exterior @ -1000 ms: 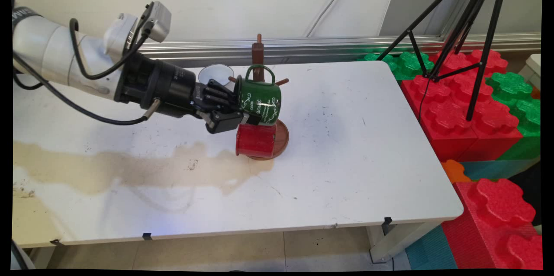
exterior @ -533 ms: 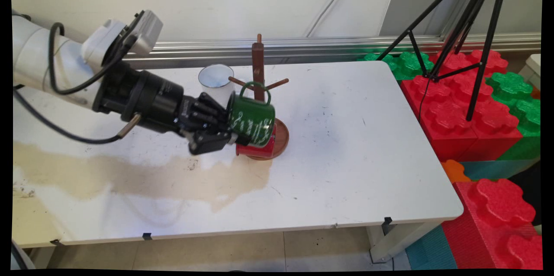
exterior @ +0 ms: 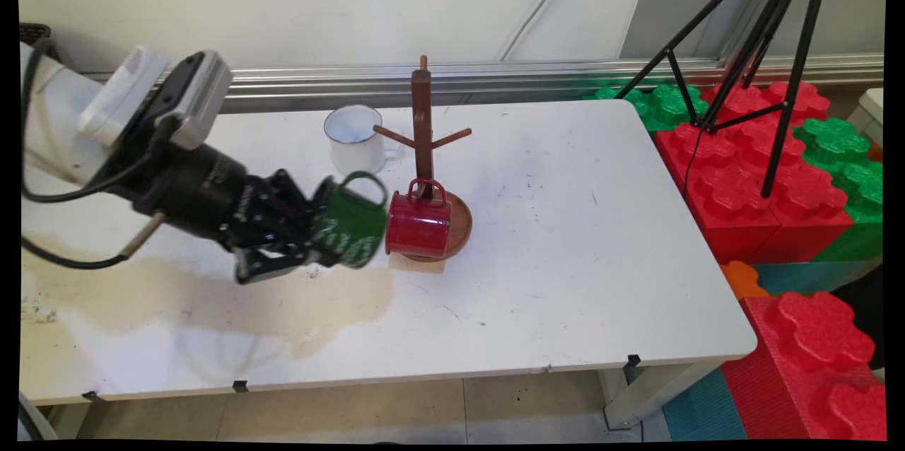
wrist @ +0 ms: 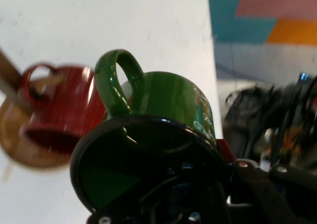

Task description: Place the picked object on the table

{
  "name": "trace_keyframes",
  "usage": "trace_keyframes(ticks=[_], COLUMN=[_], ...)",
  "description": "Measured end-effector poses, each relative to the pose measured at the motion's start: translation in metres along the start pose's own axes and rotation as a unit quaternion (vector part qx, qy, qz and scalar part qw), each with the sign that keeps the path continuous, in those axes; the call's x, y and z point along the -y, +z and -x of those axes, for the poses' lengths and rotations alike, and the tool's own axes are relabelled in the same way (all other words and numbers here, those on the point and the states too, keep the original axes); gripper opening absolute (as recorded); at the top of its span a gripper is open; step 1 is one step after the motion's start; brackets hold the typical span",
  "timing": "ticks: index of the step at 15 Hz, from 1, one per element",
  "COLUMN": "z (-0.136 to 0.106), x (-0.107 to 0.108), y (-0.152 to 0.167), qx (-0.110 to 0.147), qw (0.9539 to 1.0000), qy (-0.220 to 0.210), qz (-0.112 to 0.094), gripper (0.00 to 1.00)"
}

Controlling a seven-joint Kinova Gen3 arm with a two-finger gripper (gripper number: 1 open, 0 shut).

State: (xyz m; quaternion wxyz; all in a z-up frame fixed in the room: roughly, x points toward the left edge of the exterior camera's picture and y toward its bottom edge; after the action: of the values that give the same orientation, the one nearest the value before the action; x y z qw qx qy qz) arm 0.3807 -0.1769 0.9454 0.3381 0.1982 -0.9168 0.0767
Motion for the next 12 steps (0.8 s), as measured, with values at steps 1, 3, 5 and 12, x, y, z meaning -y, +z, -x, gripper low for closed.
trace_keyframes(ticks=[1, 3, 5, 12], z=[0.002, 0.009, 0.016, 0.028], x=[0.0, -0.001, 0.001, 0.02], y=[-0.003, -0.008, -0.012, -0.008], qx=[0.013, 0.045, 0.084, 0.179], qw=[0.9999, 0.9988, 0.9958, 0.9804], qy=[0.003, 0.008, 0.019, 0.06], qz=[-0.005, -0.016, -0.029, -0.057], gripper=[0.0, 0.0, 0.0, 0.0])
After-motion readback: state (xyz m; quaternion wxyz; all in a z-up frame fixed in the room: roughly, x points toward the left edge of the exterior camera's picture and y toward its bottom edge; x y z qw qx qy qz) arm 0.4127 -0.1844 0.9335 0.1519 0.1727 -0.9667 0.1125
